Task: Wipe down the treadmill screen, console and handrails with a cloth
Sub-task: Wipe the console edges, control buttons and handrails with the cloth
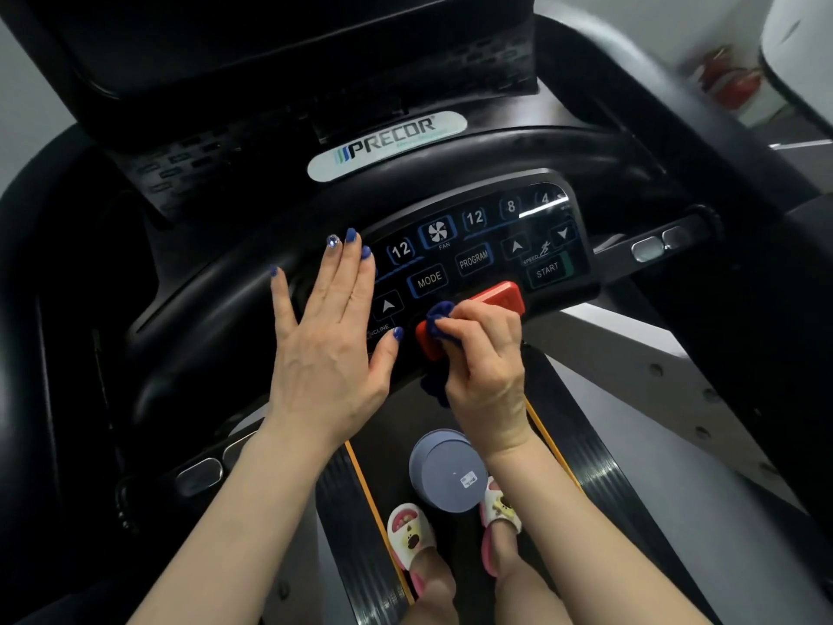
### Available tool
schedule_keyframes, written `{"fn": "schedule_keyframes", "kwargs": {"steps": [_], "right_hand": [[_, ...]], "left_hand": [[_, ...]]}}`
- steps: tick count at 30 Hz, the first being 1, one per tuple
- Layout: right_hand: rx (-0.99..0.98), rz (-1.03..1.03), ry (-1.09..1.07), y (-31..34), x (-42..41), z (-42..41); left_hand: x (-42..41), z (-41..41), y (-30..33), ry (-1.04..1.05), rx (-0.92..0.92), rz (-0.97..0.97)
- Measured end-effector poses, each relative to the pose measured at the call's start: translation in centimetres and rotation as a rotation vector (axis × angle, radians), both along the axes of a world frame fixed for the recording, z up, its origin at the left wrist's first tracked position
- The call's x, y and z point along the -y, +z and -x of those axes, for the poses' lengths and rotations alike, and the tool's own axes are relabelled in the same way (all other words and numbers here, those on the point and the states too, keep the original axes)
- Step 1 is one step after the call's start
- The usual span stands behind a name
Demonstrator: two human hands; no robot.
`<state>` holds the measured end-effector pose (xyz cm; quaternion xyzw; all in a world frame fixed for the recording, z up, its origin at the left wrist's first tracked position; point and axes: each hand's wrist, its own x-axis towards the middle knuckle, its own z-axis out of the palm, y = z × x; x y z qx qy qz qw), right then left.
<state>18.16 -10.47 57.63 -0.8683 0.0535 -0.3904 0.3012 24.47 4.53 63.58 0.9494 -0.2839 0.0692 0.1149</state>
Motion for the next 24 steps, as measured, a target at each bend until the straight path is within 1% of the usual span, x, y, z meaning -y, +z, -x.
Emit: {"fn": "schedule_keyframes", "kwargs": {"steps": [2,5,6,10,14,18,22,24], "right_hand": [[-0.007,0.000,-0.026,-0.3,1.3,0.4],[-0.005,-0.078,-0.140,-0.2,2.0,0.3],[-0.004,-0.080,-0.141,-0.1,1.7,0.2],[-0.027,-0.018,-0.027,-0.3,2.0,0.6],[-0.013,-0.094,-0.135,-0.1,3.1,0.3],[-0.043,-0.008,-0.024,-0.1,3.1,0.5],[-0.048,-0.056,-0.104,0.2,5.5,-0.1],[-0.048,-0.066,-0.111,0.5,6.0,-0.8]], "left_hand": [[-0.1,0.0,-0.1,0.004,-0.006,-0.015],[-0.2,-0.1,-0.1,-0.001,-0.001,-0.024],[-0.1,-0.1,-0.1,-0.001,-0.001,-0.024],[0.0,0.0,-0.2,0.004,-0.006,-0.020],[-0.1,-0.1,-0.3,-0.001,-0.001,-0.023],[-0.1,-0.1,-0.4,-0.001,0.009,-0.023],[-0.3,-0.2,-0.3,-0.012,0.018,-0.036],[-0.3,-0.2,-0.4,-0.013,0.021,-0.038]]}}
